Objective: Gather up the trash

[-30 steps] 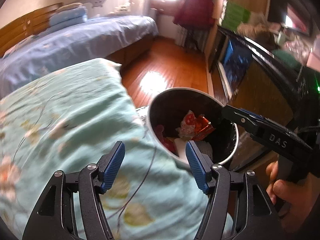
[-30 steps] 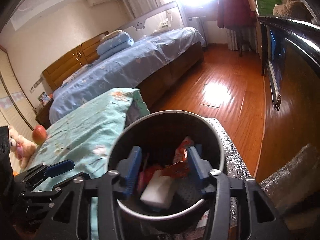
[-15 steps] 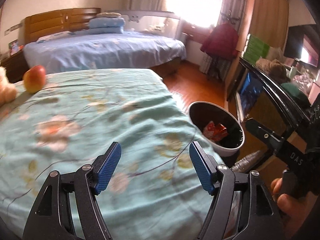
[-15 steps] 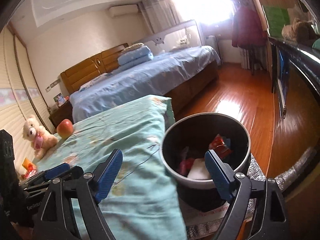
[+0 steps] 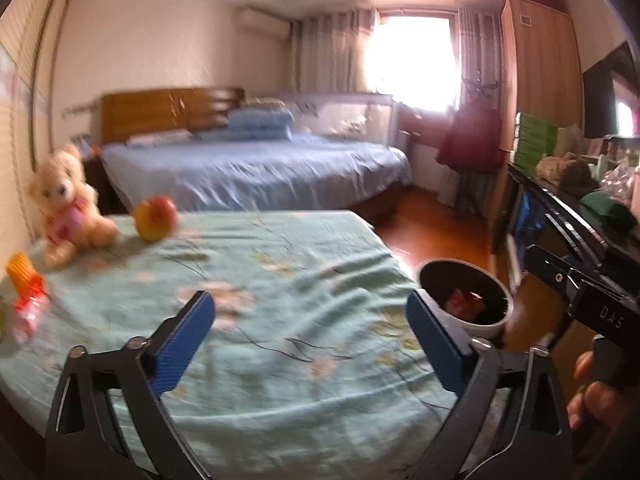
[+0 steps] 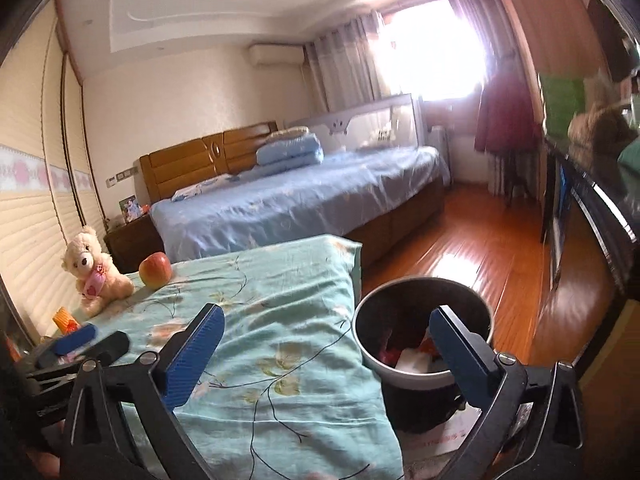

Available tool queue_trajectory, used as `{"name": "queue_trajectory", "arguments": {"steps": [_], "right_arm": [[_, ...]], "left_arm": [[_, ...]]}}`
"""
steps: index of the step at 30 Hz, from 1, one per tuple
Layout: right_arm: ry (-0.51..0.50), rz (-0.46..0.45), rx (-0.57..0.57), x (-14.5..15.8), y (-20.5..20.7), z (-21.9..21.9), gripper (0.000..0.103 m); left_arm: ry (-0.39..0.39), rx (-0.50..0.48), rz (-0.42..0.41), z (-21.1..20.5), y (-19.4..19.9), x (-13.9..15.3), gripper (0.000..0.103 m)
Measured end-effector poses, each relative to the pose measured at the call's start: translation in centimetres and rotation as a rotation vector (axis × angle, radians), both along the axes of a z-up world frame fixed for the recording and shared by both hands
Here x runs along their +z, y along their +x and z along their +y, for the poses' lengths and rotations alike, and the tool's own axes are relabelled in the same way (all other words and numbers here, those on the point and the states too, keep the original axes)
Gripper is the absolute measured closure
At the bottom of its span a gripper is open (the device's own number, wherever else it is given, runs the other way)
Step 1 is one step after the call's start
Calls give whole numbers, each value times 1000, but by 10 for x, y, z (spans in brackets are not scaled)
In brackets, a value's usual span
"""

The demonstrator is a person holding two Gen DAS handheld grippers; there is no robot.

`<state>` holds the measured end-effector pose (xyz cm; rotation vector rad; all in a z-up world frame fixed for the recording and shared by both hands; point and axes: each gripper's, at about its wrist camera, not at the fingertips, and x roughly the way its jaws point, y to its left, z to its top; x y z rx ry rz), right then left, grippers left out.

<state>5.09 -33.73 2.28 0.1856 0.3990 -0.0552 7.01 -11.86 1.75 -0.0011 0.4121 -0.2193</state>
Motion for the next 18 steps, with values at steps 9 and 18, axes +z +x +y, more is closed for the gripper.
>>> {"name": "queue_trajectory", "arguments": {"steps": [9,18], "right_arm": [[-89,-36,-30,-17,-9,20,0],[-91,-46,-19,-18,-12,23,0]], "left_arm": [[20,66,-60,11,-6,-7,0],[42,93,-86,13,-12,-6,0]]}}
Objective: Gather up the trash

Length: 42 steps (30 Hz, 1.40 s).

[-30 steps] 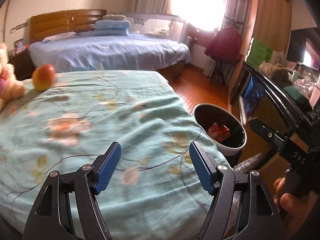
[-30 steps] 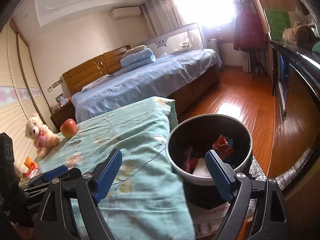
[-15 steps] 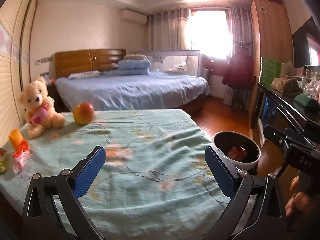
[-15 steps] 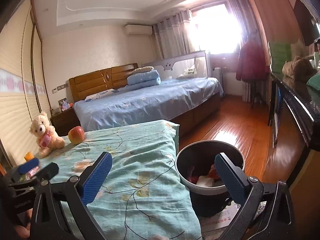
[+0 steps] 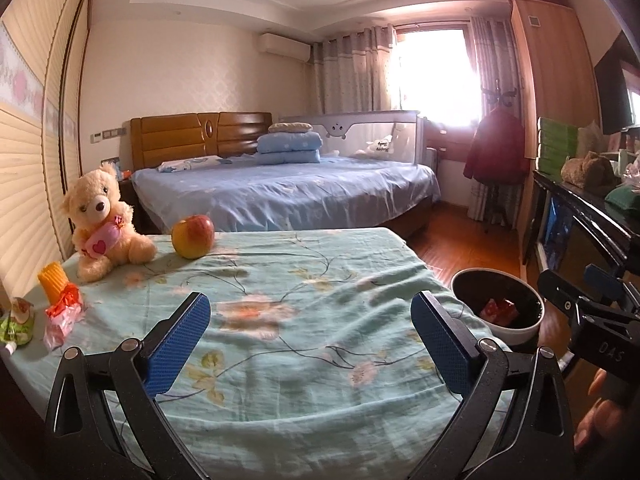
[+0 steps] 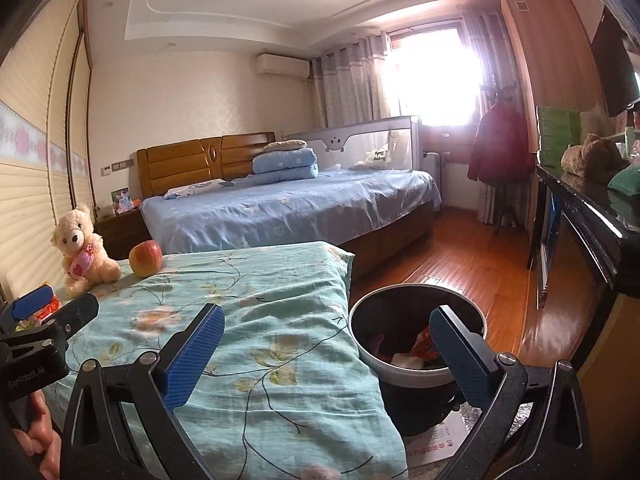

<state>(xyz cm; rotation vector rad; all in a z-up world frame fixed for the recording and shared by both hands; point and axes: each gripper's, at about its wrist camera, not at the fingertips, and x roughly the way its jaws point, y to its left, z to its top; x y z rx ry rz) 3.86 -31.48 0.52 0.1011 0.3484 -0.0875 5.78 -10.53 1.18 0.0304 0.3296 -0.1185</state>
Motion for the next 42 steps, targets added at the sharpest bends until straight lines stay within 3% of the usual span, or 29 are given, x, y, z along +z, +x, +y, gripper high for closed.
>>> {"name": "queue_trajectory", "arguments": {"steps": [42], "right_arm": [[2,17,4,-1,2,-2,0]], "left_arm": [[31,1,8,-8,1,1,0]]}}
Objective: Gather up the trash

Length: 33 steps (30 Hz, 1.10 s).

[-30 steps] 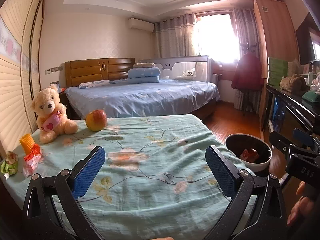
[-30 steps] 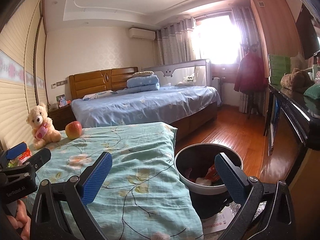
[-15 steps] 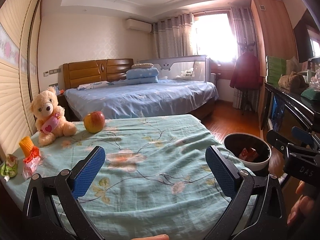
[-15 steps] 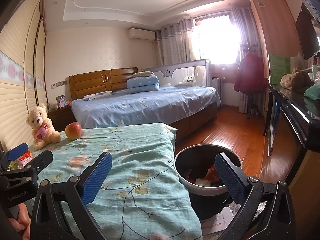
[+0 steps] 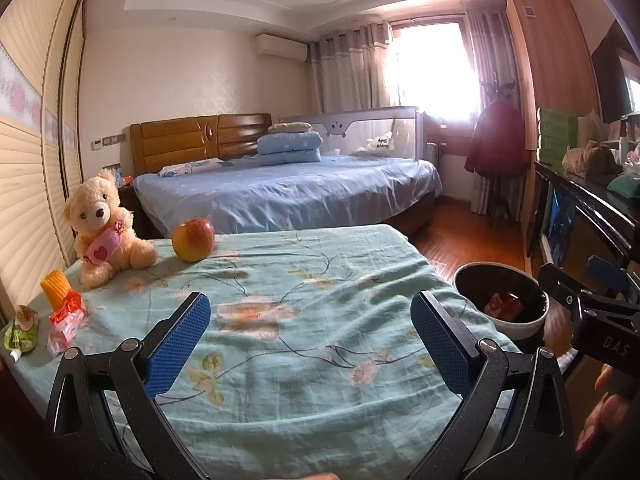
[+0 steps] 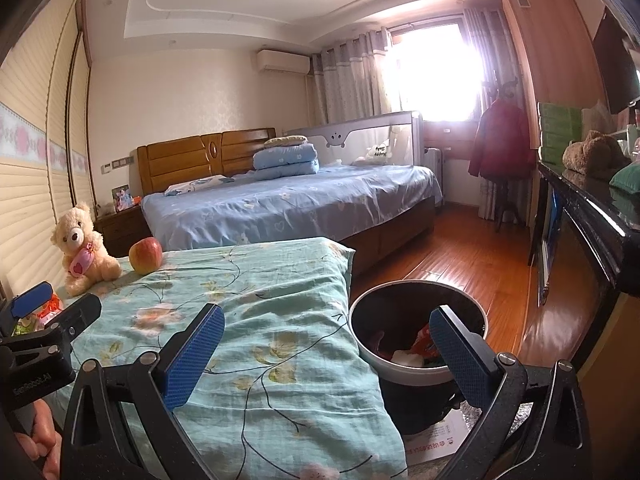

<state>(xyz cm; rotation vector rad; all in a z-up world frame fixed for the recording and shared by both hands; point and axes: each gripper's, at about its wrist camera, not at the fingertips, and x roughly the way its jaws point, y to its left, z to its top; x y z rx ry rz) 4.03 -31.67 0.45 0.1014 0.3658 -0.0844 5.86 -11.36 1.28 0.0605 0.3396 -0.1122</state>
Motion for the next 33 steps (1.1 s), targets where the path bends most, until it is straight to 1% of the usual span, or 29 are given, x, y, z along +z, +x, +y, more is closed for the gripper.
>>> {"name": "queue_trajectory", "arguments": {"steps": [4,12,33], "right_arm": [[-3,0,2,0,0,0,0],[-2,0,2,0,-1,0,0],[0,8,9,1,-1,2,0]], "left_arm": [[9,1,-10,-1,-1,0,0],[-1,0,0,1,0,-1,0],[13,-13,14,-3,1,-5,0]]}}
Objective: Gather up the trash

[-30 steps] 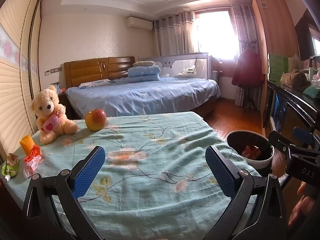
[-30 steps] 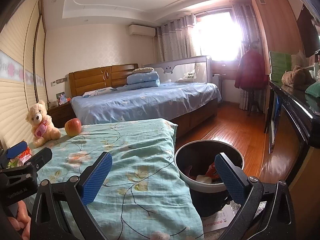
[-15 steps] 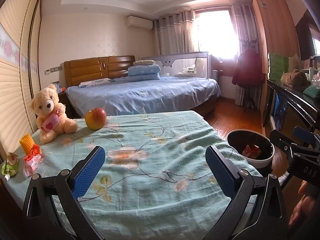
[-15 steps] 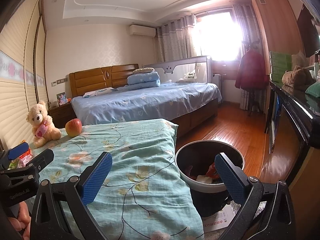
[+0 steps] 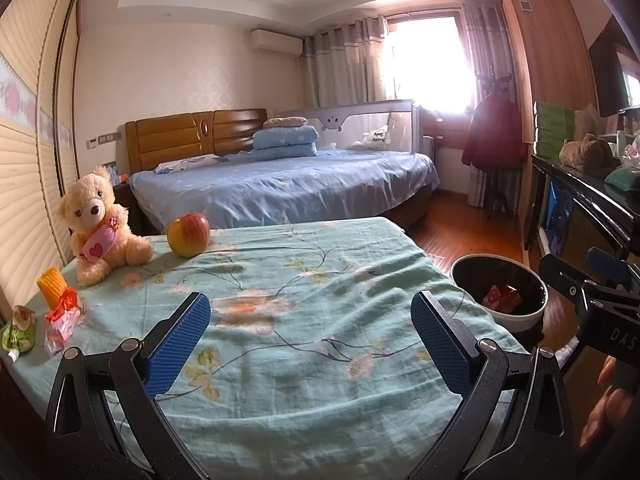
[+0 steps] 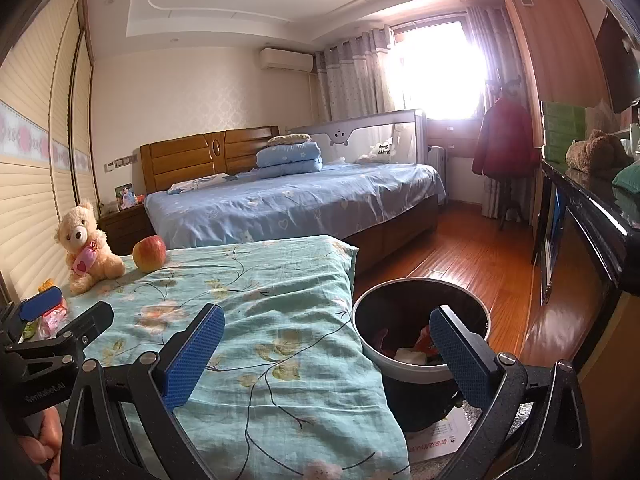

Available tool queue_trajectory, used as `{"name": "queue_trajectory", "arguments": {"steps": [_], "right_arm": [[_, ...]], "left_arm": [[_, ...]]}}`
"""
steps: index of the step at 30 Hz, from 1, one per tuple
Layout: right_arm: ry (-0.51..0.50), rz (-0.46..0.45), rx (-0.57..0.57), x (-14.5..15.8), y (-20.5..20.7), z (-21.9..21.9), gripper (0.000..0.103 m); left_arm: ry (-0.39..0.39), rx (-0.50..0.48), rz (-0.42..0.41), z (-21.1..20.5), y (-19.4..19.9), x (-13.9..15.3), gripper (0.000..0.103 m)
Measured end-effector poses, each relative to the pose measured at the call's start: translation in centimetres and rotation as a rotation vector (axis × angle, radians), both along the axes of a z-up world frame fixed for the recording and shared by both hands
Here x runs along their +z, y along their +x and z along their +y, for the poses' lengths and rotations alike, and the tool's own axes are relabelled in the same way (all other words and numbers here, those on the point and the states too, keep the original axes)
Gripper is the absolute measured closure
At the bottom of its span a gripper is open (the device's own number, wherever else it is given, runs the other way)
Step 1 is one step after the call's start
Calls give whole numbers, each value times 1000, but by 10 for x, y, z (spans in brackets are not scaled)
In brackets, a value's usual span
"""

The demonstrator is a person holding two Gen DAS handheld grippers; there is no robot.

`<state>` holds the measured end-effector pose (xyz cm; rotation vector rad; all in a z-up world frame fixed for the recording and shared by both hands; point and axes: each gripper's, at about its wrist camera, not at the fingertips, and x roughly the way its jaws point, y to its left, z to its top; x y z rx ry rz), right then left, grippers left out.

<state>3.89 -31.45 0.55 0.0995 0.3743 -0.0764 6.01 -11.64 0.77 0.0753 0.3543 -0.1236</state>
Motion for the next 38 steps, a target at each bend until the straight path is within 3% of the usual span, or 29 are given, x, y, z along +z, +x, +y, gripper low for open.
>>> {"name": "queue_trajectory", "arguments": {"steps": [38], "right_arm": [[33,50,20,-3,19,-4,0]], "left_arm": [[-7,0,62,4,21,-11,0]]}}
